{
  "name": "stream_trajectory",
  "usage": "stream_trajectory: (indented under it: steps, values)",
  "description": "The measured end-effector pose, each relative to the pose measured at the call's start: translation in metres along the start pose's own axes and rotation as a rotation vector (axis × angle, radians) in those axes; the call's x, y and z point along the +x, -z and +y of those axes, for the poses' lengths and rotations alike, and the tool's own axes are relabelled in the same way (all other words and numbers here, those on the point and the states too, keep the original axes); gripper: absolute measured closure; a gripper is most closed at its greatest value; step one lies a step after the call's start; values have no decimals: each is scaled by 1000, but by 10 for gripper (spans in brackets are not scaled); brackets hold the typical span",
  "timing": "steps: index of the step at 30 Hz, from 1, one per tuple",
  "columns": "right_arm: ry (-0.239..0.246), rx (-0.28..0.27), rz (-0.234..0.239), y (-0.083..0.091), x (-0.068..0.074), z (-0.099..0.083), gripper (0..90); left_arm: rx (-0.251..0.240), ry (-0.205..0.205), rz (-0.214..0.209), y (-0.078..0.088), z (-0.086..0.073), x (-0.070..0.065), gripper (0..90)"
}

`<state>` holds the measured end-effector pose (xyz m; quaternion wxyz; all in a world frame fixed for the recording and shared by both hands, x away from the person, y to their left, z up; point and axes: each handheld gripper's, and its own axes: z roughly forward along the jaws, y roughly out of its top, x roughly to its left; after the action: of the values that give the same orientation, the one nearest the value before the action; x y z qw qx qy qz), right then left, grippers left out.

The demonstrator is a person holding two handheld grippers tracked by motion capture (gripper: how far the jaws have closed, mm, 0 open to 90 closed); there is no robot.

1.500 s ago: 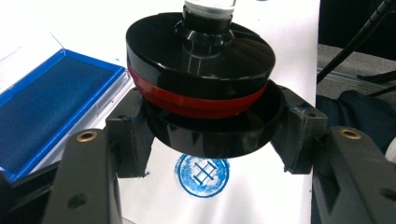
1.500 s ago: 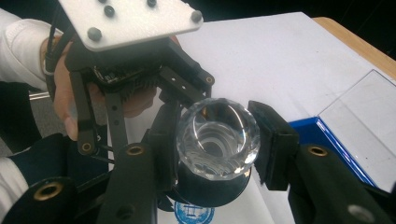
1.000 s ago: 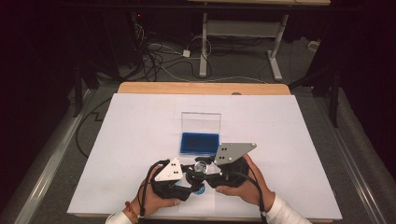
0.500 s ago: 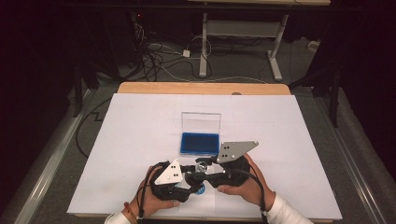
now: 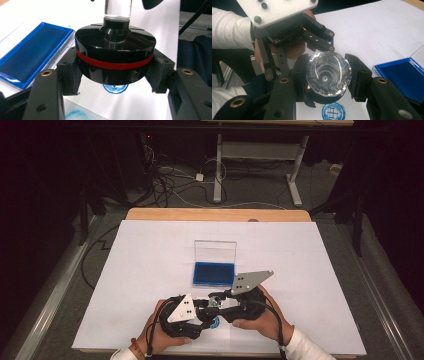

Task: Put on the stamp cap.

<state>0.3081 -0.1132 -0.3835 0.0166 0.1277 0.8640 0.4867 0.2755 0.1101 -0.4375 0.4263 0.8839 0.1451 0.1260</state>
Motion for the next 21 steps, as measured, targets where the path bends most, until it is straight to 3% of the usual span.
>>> stream_trajectory:
  steps: [6, 10, 16, 21]
  values:
    - [-32, 0, 31, -3, -5, -3, 570, 13, -21, 14, 0, -1, -1, 359]
    - [23, 29, -19, -6, 4, 0, 570, 32, -34, 21, -3, -1, -2, 359]
    - [-3, 25, -13, -6, 1, -3, 569, 31, -33, 19, -3, -1, -1, 358]
    - [14, 27, -28, -3, 3, 0, 570, 14, -33, 9, -3, -1, 0, 358]
